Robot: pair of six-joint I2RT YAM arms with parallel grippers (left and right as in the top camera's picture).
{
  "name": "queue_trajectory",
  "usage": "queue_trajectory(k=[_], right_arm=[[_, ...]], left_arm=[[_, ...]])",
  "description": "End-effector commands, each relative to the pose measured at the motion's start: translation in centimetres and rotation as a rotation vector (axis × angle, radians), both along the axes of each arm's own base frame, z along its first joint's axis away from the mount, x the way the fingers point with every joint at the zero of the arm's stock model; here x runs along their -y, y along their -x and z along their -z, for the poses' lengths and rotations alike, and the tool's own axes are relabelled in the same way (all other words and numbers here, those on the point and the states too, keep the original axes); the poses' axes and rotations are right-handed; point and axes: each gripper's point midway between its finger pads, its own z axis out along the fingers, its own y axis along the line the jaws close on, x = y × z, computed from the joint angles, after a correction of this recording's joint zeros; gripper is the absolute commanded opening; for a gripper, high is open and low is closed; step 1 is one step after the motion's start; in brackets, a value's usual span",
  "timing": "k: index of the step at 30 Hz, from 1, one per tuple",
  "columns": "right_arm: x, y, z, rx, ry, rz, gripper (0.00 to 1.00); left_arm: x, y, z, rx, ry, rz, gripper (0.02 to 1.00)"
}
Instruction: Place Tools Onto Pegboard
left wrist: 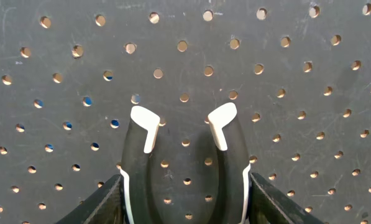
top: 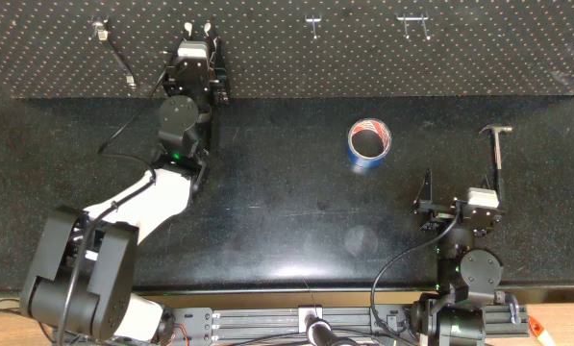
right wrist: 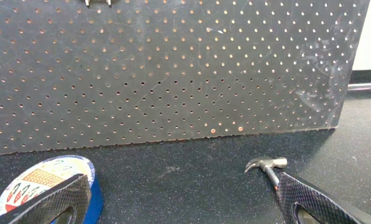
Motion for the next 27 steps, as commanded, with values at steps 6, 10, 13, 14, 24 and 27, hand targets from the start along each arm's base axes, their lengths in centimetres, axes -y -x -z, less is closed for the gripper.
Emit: queue_trajectory(k=[6,10,13,14,24,27], right_arm=[[0.0,0.0,0.1,0.000,0.011,-0.005,0.972],[0.0,0.0,0.1,0.000,0.011,-0.005,0.972],[0.0,0.0,0.1,0.000,0.011,-0.005,0.972],[0.0,0.0,0.1,0.000,0.011,-0.005,0.972],[0.0,0.0,0.1,0.000,0.011,-0.005,0.972],[0.0,0.0,0.1,0.000,0.011,-0.005,0.972]], left_arm=[[0.0,-0.4,-3.1,0.101,0.047,-0.004,0.794],[0.2,-0.4,-3.2,0.103,0.047,0.004,0.996],[0.0,0.2,-5.0,0.135,0.056,0.004,0.996],[-0.2,0.8,-6.6,0.158,0.062,0.003,0.996],[-5.4,10.9,-12.0,-0.041,0.004,-0.021,0.996],[-7.7,14.9,-11.8,-0.078,0.002,-0.032,0.996]])
